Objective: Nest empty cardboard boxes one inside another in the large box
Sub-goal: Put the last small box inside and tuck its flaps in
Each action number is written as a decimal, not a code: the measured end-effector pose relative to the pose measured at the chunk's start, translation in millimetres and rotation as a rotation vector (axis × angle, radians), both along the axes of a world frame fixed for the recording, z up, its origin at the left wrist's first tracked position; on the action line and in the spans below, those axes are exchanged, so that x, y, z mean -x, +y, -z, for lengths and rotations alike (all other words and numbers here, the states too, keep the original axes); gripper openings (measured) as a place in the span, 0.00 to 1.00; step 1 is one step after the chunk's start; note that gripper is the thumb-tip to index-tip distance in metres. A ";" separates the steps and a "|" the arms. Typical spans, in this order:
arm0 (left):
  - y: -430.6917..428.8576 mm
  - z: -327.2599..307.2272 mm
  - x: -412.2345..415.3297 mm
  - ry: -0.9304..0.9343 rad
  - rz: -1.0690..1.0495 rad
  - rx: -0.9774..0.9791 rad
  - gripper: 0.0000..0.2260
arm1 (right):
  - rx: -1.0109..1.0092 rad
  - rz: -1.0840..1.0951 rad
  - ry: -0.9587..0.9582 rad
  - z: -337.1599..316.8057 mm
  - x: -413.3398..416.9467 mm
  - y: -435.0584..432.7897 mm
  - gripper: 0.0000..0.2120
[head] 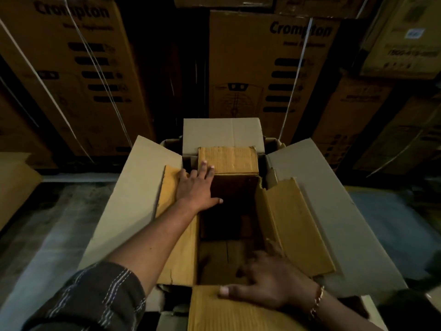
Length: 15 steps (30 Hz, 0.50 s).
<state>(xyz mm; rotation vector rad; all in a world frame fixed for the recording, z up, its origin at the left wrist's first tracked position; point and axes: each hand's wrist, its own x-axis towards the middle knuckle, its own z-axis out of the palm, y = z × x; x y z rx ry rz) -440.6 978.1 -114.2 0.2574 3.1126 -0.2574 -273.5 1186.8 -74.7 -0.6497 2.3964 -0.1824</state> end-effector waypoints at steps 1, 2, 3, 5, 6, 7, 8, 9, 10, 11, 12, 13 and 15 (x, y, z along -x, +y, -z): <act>1.6 1.3 -0.9 0.007 0.003 0.015 0.49 | 0.058 0.022 0.074 3.9 -4.1 3.7 0.49; 3.0 2.0 -1.1 0.015 0.005 0.029 0.49 | 0.080 0.033 0.126 5.8 -4.7 6.3 0.49; 4.4 1.8 -1.3 0.023 0.006 0.040 0.49 | 0.076 0.033 0.149 6.8 -3.8 7.4 0.50; 3.5 1.6 -0.9 0.028 -0.002 0.061 0.49 | 0.049 0.014 0.163 8.5 0.3 2.8 0.51; 2.7 1.1 -2.7 0.036 -0.002 0.070 0.49 | 0.046 0.008 0.175 7.6 -0.1 0.6 0.52; 1.4 0.9 -4.5 0.044 0.003 0.076 0.49 | 0.054 0.008 0.184 7.8 -1.0 -0.6 0.52; 0.4 0.6 -5.8 0.050 0.007 0.077 0.48 | 0.066 0.012 0.187 8.5 -2.0 -0.6 0.52; 0.2 -0.3 -8.2 0.052 0.007 0.075 0.47 | 0.078 0.018 0.189 9.7 -3.4 0.6 0.51; 0.6 -1.0 -10.3 0.049 0.006 0.074 0.46 | 0.089 0.022 0.189 10.3 -4.5 1.8 0.50; 2.0 -0.5 -12.9 0.046 0.004 0.077 0.46 | 0.102 0.030 0.186 11.7 -6.0 3.0 0.49; 3.6 1.2 -15.1 0.049 0.004 0.082 0.46 | 0.118 0.038 0.182 12.9 -7.5 3.8 0.47; 4.5 1.9 -15.6 0.052 0.005 0.088 0.46 | 0.127 0.042 0.175 13.0 -7.3 3.3 0.47; 4.8 4.1 -19.8 0.034 0.011 0.088 0.46 | 0.105 0.032 0.131 13.9 -8.0 2.5 0.46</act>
